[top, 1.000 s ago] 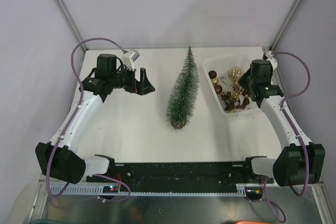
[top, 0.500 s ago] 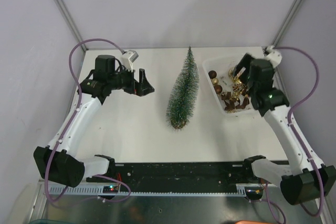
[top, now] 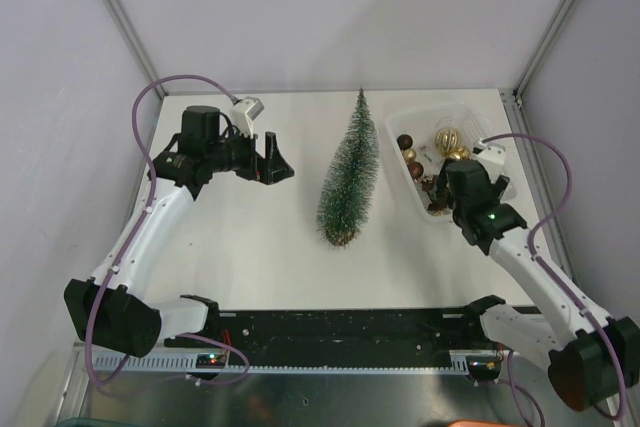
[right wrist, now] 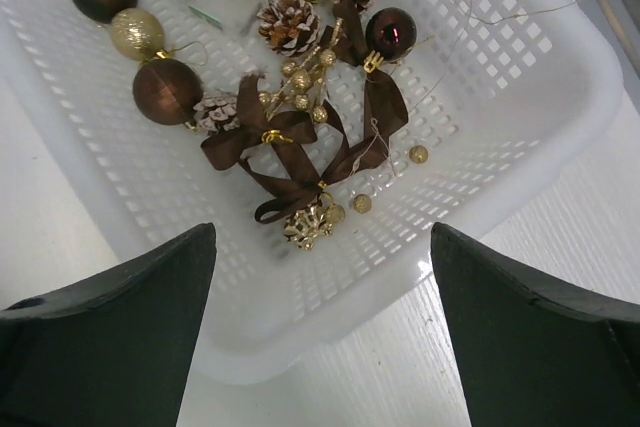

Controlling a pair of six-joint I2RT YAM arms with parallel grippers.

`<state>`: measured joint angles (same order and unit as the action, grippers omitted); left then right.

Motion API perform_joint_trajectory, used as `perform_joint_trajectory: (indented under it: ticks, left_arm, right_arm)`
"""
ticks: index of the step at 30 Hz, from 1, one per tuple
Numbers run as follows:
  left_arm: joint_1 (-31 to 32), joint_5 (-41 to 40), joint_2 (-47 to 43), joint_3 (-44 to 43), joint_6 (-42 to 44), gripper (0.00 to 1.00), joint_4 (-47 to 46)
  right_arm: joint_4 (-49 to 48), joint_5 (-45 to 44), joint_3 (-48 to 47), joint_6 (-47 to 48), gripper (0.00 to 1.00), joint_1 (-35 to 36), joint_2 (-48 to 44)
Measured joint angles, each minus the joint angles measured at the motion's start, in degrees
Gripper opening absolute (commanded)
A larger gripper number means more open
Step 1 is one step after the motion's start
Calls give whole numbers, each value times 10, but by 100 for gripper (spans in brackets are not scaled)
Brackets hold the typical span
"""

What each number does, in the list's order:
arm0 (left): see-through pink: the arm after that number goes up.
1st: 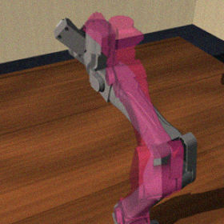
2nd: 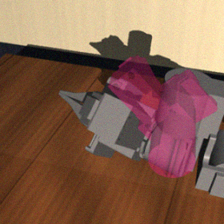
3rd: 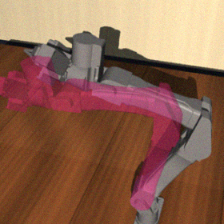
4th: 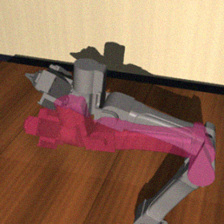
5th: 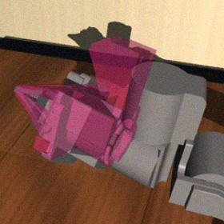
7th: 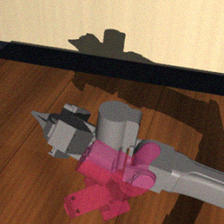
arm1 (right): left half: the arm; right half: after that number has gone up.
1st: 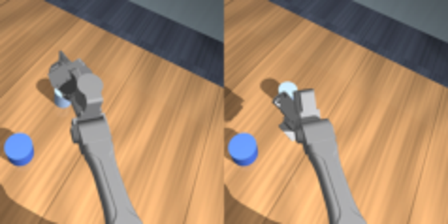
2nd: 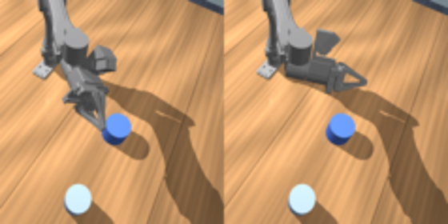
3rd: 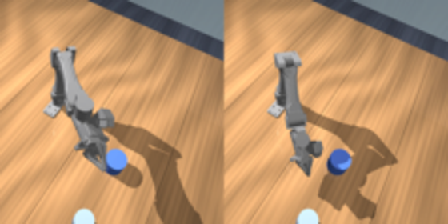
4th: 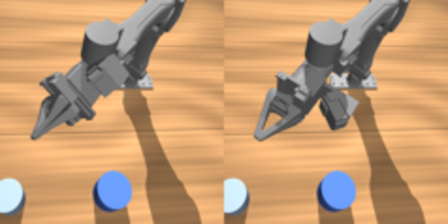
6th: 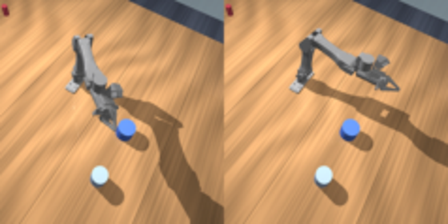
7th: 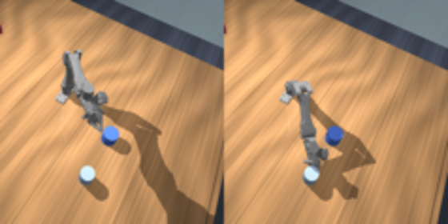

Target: Decorate the small christmas tree

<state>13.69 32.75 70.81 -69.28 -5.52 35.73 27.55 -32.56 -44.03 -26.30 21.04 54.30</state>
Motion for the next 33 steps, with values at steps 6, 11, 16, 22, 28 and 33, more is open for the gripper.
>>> perform_joint_trajectory:
  ticks: [6, 11, 16, 22, 28, 33]
  left_arm:
    - [0, 0, 0, 0, 0, 100, 0]
    - [0, -1, 0, 0, 0, 100, 0]
    - [0, -1, 0, 0, 0, 100, 0]
    - [0, -2, 2, 0, 1, 100, 0]
    - [0, -6, 16, 0, 2, 100, 0]
    - [0, -9, 28, 0, 7, 100, 0]
  right_arm:
    - [-51, -34, 0, 2, 92, 5, 78]
    - [-81, 15, -26, -6, 92, -49, 82]
    - [-118, 93, -130, -31, 88, -167, 123]
    - [-165, 148, -242, -48, 80, -194, 280]
    - [-170, 185, -267, -76, 75, -214, 412]
    - [-154, 182, -333, -91, 71, -224, 484]
